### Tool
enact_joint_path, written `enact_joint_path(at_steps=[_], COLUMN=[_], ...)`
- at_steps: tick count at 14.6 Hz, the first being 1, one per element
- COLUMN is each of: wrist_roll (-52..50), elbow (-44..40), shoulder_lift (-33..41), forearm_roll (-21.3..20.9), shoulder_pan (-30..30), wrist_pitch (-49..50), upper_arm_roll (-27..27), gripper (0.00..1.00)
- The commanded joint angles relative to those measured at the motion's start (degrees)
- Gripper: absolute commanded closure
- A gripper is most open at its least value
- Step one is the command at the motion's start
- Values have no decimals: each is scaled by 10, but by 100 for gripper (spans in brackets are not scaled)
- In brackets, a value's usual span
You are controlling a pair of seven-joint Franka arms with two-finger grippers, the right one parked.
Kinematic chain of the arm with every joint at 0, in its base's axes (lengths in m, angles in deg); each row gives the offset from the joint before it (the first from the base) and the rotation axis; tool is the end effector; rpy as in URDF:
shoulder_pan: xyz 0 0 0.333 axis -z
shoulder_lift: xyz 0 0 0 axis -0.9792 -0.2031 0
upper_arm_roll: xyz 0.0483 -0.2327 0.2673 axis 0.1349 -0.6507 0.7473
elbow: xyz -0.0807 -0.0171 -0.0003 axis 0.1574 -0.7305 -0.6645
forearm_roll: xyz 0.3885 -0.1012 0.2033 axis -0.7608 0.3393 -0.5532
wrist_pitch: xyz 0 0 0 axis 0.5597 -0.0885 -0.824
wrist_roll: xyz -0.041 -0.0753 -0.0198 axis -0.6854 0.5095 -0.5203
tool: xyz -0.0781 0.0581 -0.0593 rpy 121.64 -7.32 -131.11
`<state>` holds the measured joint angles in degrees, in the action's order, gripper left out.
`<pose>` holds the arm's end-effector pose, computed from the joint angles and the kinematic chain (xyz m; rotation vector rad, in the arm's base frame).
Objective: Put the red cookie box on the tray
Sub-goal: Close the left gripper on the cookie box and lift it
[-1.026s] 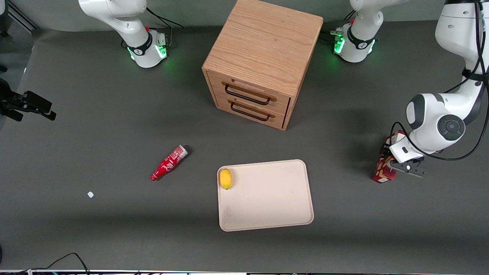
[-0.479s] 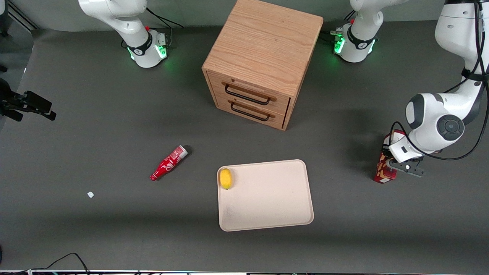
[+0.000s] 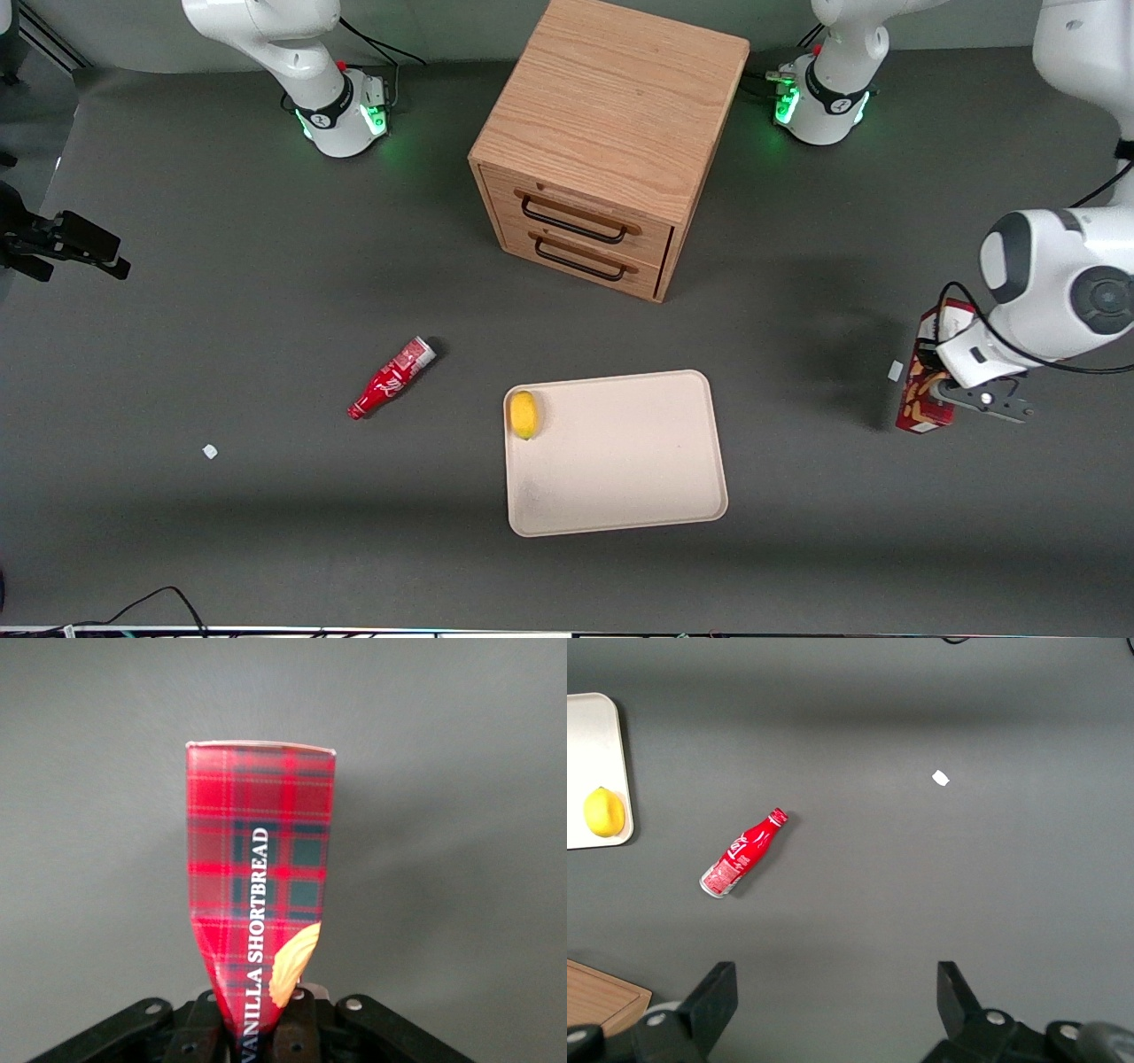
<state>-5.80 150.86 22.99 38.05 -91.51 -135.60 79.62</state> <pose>0.6775 0.0494 0.3311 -3.0559 0.5047 0.0632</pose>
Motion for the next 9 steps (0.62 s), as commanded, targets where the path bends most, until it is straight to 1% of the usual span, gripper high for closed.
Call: enact_joint_path(at_steps=[1,4,6,9], wrist_roll=[-18,-92,-144,-207], elbow=[-73,-160,-224,-289], shoulder_lift=[14,6,-14,-44], forearm_roll=[49,52,50,57], shoulder_pan=[16,41,58,86], wrist_pitch=[89,161,210,246], upper_arm_roll=[-8,-30,-46,-63], gripper=[100,100,100,100])
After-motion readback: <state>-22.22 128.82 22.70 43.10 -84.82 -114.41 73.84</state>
